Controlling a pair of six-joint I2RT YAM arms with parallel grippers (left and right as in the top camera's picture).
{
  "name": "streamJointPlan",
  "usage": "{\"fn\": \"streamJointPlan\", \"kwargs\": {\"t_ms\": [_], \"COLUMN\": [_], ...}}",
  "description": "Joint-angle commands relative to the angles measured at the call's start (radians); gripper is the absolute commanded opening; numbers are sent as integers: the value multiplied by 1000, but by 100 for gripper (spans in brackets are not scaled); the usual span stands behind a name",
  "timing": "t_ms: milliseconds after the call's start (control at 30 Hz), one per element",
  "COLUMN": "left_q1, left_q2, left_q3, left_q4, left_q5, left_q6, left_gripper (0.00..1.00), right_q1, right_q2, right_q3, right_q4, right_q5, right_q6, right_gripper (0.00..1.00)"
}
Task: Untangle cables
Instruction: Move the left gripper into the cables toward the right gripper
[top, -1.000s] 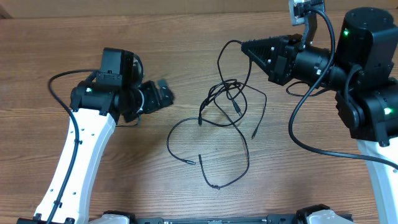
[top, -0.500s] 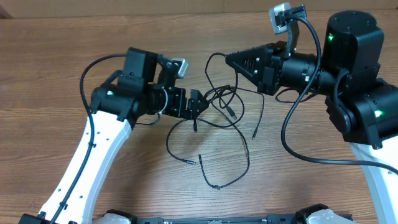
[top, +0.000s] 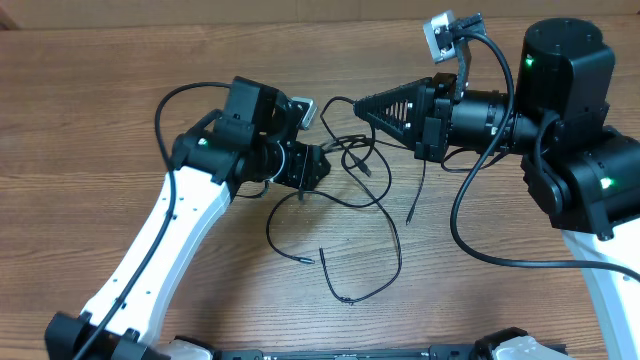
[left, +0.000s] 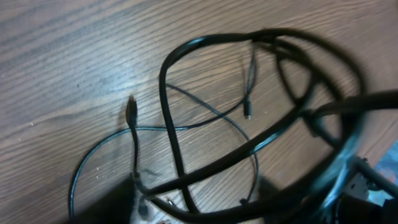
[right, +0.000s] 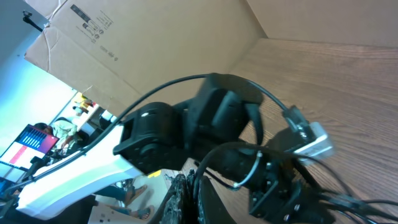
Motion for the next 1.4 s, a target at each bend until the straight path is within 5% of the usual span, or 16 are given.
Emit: {"fn": "streamJointPlan", "kwargs": {"t_ms": [0,33,467,700,800,867,900,1367], "left_q1": [-6,-6,14,20,35,49,56,65], "left_q2": [47,53,60,23,-11,-37,-47,-77], "left_q3": [2,2,2,23,58,85,92,98], "left_q4": [0,-2,-66,-121,-153,-165,-165,-147], "left_q5": [-10,-4,-7,166,166,165,165,193], "left_q6": [14,14,18,276,307,307,307,311], "left_gripper": [11,4,4,6,17,56,99,100], "right_q1": [4,4,4,2,2,2,2,3], "right_q2": [0,0,-1,-1,-1,-1,-1,-1], "right_q3": [16,16,16,16,16,16,16,16], "right_q4": [11,12,34,21,10,11,11,3], "right_q5": [-27,-26,-22,0,12,13,12,-8], "right_q6": [-8,-9,-8,-35,-36,-38,-38,-34], "right_gripper": [4,4,4,4,4,6,7,6]}}
